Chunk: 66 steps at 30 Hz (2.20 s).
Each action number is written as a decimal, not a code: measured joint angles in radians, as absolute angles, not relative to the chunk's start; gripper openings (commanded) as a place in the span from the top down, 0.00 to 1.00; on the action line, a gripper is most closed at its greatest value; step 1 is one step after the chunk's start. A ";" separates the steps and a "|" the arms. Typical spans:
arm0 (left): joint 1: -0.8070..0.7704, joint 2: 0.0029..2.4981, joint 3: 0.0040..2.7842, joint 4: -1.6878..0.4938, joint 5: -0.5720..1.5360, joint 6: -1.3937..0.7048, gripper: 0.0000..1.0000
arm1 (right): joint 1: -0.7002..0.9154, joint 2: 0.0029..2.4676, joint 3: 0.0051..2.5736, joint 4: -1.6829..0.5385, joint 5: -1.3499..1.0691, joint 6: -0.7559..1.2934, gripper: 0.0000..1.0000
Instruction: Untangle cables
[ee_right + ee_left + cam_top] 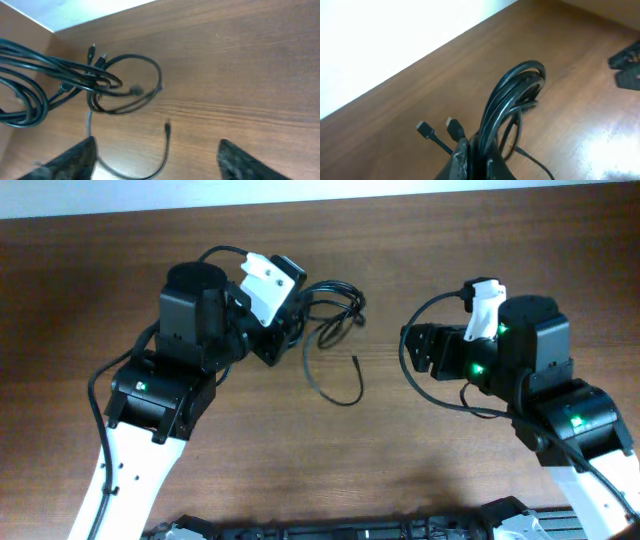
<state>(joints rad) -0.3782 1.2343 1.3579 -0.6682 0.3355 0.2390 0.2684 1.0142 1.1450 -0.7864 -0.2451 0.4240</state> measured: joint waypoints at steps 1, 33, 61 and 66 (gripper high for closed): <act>-0.378 1.234 1.358 -0.668 0.345 0.249 1.00 | 0.268 1.015 1.145 -0.786 -0.244 0.411 0.19; -0.378 1.020 1.358 -0.637 0.570 0.408 1.00 | 0.268 1.026 1.145 -0.786 -0.440 -0.439 0.33; -0.378 1.004 1.358 -0.716 0.592 0.409 1.00 | 0.268 1.043 1.145 -0.426 -0.537 -0.059 0.96; -0.378 1.004 1.358 -0.734 0.591 0.409 1.00 | 0.268 1.043 1.145 -0.456 -0.348 0.114 0.96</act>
